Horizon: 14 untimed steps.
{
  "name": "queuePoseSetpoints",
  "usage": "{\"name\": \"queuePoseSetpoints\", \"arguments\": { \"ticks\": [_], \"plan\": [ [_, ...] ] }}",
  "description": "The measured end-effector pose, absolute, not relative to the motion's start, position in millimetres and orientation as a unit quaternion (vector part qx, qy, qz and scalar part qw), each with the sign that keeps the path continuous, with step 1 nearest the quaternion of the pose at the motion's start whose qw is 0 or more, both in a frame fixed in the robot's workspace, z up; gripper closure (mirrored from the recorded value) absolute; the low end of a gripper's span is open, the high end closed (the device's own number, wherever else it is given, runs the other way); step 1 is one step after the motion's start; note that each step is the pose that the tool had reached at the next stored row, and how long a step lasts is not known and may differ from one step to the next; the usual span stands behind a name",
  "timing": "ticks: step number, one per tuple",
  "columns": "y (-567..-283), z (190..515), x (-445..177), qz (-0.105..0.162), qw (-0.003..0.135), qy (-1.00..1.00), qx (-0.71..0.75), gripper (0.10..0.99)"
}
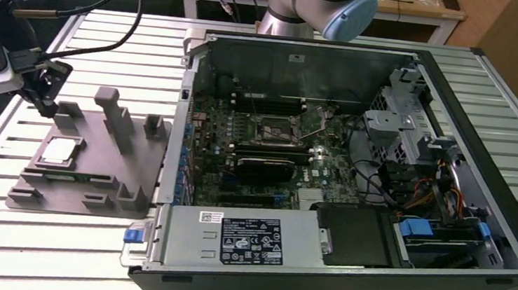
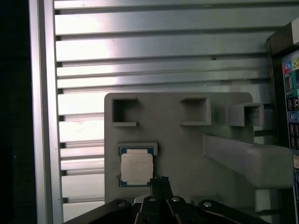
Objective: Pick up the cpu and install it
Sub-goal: 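Pick up the cpu and move it towards the insertion slot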
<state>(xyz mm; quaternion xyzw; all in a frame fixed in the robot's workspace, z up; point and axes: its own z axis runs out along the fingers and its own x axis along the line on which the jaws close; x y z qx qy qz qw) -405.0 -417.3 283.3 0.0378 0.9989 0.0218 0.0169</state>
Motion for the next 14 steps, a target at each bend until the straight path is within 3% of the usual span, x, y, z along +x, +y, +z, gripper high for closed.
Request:
{"name": "queuePoseSetpoints", "arguments": {
  "ticks": [14],
  "plan": [
    [-421.0,273.6,-410.3,0.022,0.017,0.999,0.038,0.980]
  ]
}}
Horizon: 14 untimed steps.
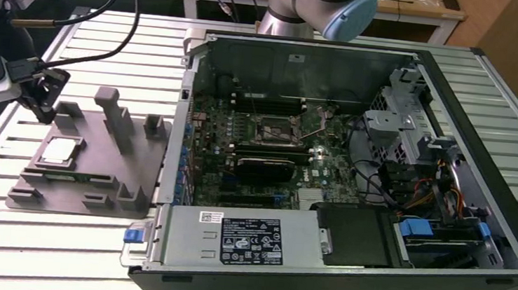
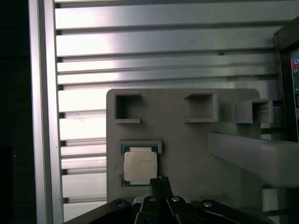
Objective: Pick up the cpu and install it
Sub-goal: 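Pick up the cpu and move it towards the insertion slot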
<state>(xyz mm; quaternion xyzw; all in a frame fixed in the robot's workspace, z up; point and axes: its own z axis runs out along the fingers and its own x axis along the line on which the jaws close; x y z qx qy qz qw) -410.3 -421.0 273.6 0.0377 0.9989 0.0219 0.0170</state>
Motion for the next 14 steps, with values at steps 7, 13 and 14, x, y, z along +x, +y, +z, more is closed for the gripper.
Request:
{"name": "queuePoseSetpoints", "arguments": {
  "ticks": [7,13,14],
  "plan": [
    [-422,269,-413,0.022,0.017,0.999,0.038,0.980],
    [-424,264,-414,0.022,0.017,0.999,0.038,0.980],
    [-424,263,-415,0.022,0.017,0.999,0.038,0.980]
  ]
}}
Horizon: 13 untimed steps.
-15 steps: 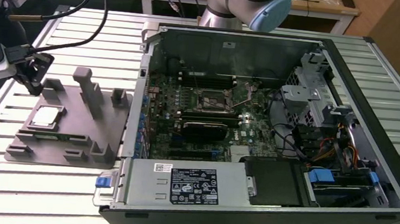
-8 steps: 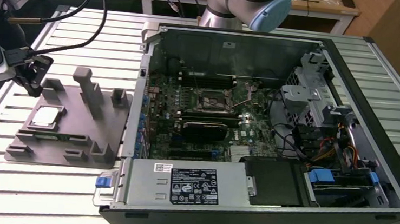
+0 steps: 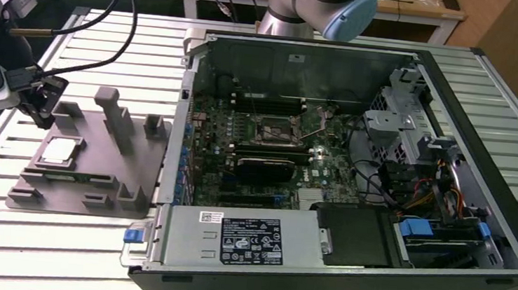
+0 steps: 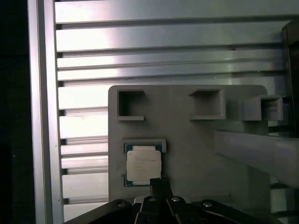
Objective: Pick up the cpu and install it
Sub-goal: 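Pick up the cpu and move it towards the insertion slot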
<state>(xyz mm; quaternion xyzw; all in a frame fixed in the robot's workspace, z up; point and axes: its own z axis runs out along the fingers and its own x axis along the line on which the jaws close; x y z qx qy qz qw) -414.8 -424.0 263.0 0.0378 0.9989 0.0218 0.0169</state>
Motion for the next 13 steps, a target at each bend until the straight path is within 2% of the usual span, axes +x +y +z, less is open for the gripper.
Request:
{"name": "queuePoseSetpoints", "arguments": {
  "ticks": [13],
  "plan": [
    [-424,241,-420,0.022,0.015,0.999,0.038,0.980]
  ]
}}
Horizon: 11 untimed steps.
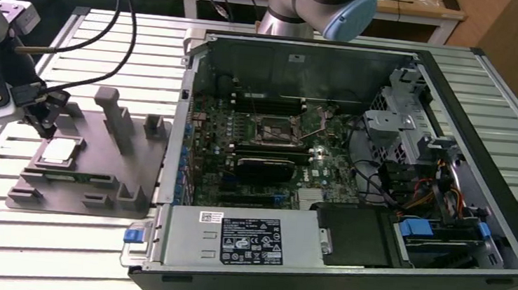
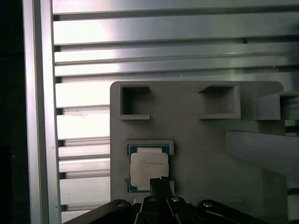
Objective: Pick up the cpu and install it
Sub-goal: 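Pick up the cpu and move it towards the insertion slot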
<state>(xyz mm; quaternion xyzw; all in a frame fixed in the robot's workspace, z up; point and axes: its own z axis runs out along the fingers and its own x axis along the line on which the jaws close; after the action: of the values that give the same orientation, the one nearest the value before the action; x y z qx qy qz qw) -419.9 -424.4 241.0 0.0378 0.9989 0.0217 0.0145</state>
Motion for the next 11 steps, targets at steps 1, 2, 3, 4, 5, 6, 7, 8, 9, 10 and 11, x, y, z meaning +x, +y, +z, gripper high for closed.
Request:
{"name": "queuePoseSetpoints", "arguments": {
  "ticks": [1,2,3,4,5,6,7,8,9,10,11],
  "plan": [
    [-424,239,-420,0.022,0.014,0.999,0.038,0.980],
    [-424,237,-420,0.022,0.014,0.999,0.038,0.980],
    [-424,236,-420,0.022,0.013,0.999,0.038,0.980],
    [-424,234,-420,0.022,0.013,0.999,0.038,0.980],
    [-424,232,-420,0.022,0.012,0.999,0.038,0.980],
    [-424,230,-420,0.022,0.012,0.999,0.038,0.980],
    [-424,228,-420,0.022,0.011,0.999,0.038,0.980],
    [-424,226,-420,0.022,0.010,0.999,0.038,0.980],
    [-424,225,-420,0.022,0.010,0.999,0.038,0.980],
    [-424,223,-420,0.022,0.009,0.999,0.038,0.980],
    [-424,221,-420,0.022,0.008,0.999,0.038,0.980]
  ]
}}
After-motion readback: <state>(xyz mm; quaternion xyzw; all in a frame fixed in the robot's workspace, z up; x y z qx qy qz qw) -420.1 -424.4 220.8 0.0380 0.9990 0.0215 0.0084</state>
